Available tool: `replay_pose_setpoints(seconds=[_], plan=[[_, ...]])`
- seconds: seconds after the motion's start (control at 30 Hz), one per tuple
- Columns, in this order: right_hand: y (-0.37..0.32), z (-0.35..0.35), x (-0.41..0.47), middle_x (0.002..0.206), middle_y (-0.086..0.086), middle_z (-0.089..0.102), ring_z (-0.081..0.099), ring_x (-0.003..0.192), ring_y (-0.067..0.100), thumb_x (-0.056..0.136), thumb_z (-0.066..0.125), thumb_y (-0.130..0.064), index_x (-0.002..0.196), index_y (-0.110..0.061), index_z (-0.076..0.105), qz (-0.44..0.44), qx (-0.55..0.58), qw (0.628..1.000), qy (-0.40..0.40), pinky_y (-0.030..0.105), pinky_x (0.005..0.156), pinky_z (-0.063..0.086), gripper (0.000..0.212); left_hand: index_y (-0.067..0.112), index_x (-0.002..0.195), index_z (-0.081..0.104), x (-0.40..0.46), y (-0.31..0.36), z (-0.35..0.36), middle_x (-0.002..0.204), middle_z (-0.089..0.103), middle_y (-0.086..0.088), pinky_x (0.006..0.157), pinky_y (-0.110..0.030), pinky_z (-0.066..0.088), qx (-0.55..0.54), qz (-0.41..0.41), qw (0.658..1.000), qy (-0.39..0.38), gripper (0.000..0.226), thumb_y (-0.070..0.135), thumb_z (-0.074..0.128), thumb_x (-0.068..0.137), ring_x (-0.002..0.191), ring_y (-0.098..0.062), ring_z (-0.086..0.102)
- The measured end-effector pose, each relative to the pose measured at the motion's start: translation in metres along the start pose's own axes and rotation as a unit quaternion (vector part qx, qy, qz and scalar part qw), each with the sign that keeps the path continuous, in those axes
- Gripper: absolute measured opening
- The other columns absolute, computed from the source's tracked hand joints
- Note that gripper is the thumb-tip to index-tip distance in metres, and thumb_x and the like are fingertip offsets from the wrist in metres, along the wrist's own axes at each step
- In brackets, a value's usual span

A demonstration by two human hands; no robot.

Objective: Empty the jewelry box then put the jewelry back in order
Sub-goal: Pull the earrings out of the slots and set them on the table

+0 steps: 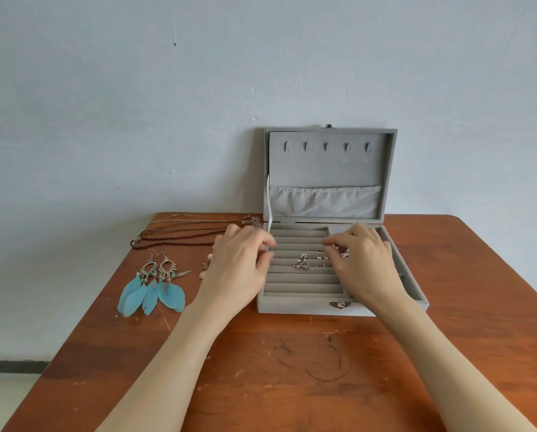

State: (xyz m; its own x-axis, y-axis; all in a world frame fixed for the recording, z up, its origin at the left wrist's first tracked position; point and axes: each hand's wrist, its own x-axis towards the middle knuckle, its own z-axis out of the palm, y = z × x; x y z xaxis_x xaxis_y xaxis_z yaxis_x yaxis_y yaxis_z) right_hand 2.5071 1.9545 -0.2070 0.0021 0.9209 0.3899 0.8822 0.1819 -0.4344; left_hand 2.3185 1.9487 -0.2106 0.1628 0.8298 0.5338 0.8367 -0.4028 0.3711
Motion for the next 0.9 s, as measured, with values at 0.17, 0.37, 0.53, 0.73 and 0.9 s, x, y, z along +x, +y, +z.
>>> replay_pose_setpoints(seconds=[0.17, 0.37, 0.53, 0.73, 0.9], plan=[[0.006, -0.003, 0.007, 0.104, 0.001, 0.053, 0.043, 0.110, 0.023, 0.093, 0.048, -0.027, 0.114, -0.029, 0.065, 0.002, -0.023, 0.999, -0.046, 0.037, 0.088, 0.031, 0.026, 0.022, 0.102, 0.068, 0.009, 0.023, 0.017, 0.093, 0.062, 0.008, 0.076, -0.027, 0.023, 0.023, 0.039, 0.999, -0.007, 0.018, 0.027, 0.055, 0.090, 0.095, -0.017, 0.043], [0.010, -0.003, 0.009, 0.113, 0.003, 0.051, 0.040, 0.112, 0.025, 0.095, 0.041, -0.026, 0.117, -0.032, 0.062, -0.003, -0.034, 0.996, -0.085, 0.038, 0.090, 0.031, 0.031, 0.029, 0.107, 0.068, 0.044, 0.045, 0.035, 0.108, 0.061, 0.005, 0.083, -0.032, 0.027, 0.064, -0.015, 0.993, -0.094, 0.021, 0.028, 0.052, 0.092, 0.107, -0.022, 0.041], [0.010, -0.003, 0.010, 0.113, 0.002, 0.052, 0.041, 0.111, 0.024, 0.092, 0.045, -0.025, 0.113, -0.031, 0.066, 0.008, -0.009, 0.997, -0.081, 0.038, 0.092, 0.031, 0.030, 0.028, 0.109, 0.067, 0.043, 0.048, 0.043, 0.104, 0.063, 0.003, 0.087, -0.031, 0.033, 0.103, 0.020, 0.986, -0.126, 0.023, 0.023, 0.054, 0.091, 0.101, -0.021, 0.044], [0.009, 0.000, 0.012, 0.113, 0.003, 0.053, 0.042, 0.112, 0.024, 0.089, 0.050, -0.026, 0.105, -0.022, 0.066, 0.024, 0.009, 0.996, -0.090, 0.039, 0.093, 0.030, 0.023, 0.024, 0.101, 0.069, 0.042, 0.049, 0.045, 0.104, 0.063, 0.002, 0.092, -0.033, 0.035, 0.083, -0.002, 0.990, -0.110, 0.017, 0.029, 0.057, 0.089, 0.105, -0.020, 0.046], [0.010, 0.001, 0.011, 0.106, 0.003, 0.054, 0.044, 0.110, 0.024, 0.088, 0.054, -0.029, 0.096, -0.019, 0.064, 0.033, 0.029, 0.995, -0.085, 0.038, 0.092, 0.031, 0.016, 0.024, 0.093, 0.065, 0.042, 0.045, 0.046, 0.098, 0.062, 0.006, 0.085, -0.029, 0.031, 0.080, -0.020, 0.992, -0.094, 0.015, 0.036, 0.059, 0.087, 0.103, -0.017, 0.046]])
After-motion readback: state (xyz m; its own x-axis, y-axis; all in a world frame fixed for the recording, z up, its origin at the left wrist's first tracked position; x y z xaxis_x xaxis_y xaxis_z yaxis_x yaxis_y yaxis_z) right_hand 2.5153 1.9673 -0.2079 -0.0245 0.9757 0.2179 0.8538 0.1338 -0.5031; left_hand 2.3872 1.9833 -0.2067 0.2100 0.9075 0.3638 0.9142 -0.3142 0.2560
